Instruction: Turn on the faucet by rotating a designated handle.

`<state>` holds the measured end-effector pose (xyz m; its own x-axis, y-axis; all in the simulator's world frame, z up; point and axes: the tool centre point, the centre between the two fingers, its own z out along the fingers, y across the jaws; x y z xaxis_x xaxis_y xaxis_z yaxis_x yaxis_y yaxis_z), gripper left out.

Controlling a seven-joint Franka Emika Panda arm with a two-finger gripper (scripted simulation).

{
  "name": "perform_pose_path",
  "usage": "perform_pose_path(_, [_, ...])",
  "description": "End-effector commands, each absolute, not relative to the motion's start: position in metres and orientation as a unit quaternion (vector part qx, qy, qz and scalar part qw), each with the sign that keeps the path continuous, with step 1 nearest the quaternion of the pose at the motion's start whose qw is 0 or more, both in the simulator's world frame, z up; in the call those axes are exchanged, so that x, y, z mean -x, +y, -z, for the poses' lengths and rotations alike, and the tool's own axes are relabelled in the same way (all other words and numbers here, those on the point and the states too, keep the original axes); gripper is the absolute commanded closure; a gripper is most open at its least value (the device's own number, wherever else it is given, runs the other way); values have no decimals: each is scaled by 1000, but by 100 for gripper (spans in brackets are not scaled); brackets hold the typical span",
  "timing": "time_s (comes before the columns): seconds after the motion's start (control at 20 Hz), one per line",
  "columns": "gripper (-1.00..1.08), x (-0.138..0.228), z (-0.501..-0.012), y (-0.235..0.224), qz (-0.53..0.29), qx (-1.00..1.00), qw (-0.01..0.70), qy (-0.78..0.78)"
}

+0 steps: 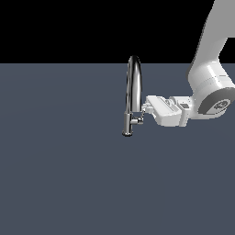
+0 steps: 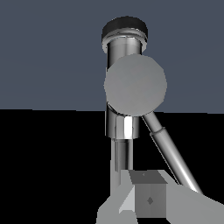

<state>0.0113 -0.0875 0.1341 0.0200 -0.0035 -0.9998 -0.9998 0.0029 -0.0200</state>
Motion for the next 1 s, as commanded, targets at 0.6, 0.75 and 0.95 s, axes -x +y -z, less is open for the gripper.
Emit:
perform_pose_path(0.6, [108,26,-107,-88,-496,506,505,493])
perform_pose_path(0.75, [108,34,-87,-91,-497,503,504,496])
perform_pose_path(0.95, [108,42,-68,-93,-497,501,503,499])
